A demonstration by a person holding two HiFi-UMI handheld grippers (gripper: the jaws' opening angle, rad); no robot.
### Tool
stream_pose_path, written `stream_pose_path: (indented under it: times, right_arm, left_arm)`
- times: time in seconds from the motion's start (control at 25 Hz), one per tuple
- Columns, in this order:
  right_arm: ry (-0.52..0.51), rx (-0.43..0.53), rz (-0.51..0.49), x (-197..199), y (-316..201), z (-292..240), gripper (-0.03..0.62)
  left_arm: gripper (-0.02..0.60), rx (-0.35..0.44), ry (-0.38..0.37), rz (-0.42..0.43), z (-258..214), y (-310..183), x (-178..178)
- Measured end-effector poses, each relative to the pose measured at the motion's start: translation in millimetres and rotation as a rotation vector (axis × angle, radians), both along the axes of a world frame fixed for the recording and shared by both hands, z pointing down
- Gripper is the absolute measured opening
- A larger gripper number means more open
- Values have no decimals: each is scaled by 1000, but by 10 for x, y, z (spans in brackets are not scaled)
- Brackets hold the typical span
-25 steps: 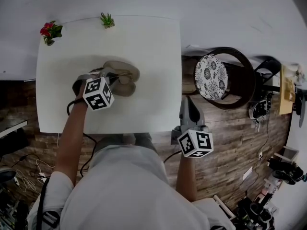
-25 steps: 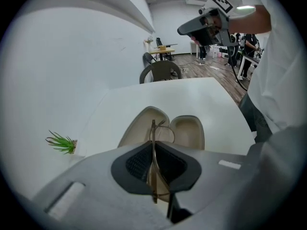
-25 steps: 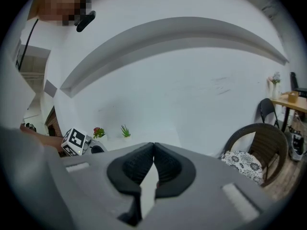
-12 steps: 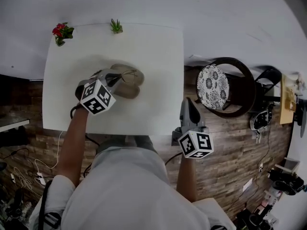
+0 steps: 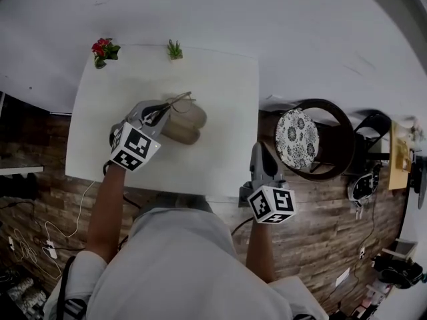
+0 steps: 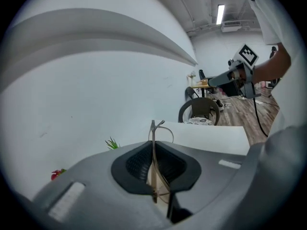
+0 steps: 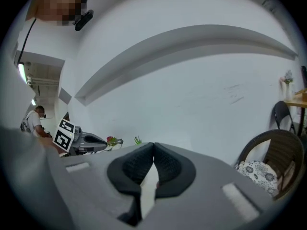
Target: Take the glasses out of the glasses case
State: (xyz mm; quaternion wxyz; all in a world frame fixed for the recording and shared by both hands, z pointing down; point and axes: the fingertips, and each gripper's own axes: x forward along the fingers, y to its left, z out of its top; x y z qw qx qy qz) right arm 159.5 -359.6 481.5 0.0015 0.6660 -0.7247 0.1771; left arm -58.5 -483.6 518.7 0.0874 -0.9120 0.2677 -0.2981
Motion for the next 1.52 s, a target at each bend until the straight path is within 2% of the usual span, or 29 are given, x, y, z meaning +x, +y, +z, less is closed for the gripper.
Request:
stream_pose_path:
  times: [0.16, 0.44, 1.12, 1.52]
  right_arm:
    - [2, 23, -23, -55, 0, -86, 3]
    - [6, 53, -54, -110, 10, -201, 3]
    - [42, 93, -170, -326, -125, -448, 3]
    - [75, 97, -182, -273, -158, -544, 3]
  left_arm:
    - [25, 53, 103, -68, -317, 11, -99]
    - [25, 149, 222, -181, -759, 79, -322]
    - [25, 314, 341, -345, -1313, 398, -818]
    - [25, 353, 386, -418, -1447, 498, -1001]
